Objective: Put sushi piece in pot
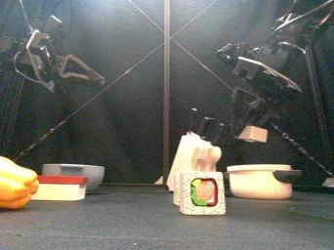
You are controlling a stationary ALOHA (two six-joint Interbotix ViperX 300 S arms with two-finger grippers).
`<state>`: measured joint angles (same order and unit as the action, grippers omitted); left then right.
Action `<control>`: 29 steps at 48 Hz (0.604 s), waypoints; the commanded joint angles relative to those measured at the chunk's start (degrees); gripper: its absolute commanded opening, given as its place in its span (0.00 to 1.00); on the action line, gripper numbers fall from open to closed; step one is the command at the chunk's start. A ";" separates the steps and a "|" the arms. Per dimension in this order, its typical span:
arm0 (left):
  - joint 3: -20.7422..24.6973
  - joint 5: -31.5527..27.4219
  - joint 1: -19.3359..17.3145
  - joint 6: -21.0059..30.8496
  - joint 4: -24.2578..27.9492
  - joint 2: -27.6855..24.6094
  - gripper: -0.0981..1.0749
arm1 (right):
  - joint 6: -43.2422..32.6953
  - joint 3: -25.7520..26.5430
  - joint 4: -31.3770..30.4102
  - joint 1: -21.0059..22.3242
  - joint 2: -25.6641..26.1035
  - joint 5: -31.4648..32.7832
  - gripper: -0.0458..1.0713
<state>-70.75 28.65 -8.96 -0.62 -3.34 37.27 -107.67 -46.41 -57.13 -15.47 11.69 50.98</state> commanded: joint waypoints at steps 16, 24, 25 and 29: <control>0.53 0.62 -0.53 0.00 0.00 0.00 0.38 | -8.88 -4.83 -6.68 0.62 2.02 3.96 0.88; 0.53 0.62 -0.44 0.00 0.00 0.00 0.38 | -8.70 -4.75 -6.50 0.70 2.02 3.96 0.93; 0.53 0.62 -0.53 0.00 0.00 0.00 0.38 | -8.61 -4.75 -6.50 0.70 2.02 3.96 0.93; 0.53 0.62 -0.44 0.00 0.00 -0.09 0.38 | -8.09 -4.66 -6.24 0.62 2.02 3.78 0.93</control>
<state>-70.93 28.65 -9.32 -0.62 -3.34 37.27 -116.10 -51.68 -63.46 -14.94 12.30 54.67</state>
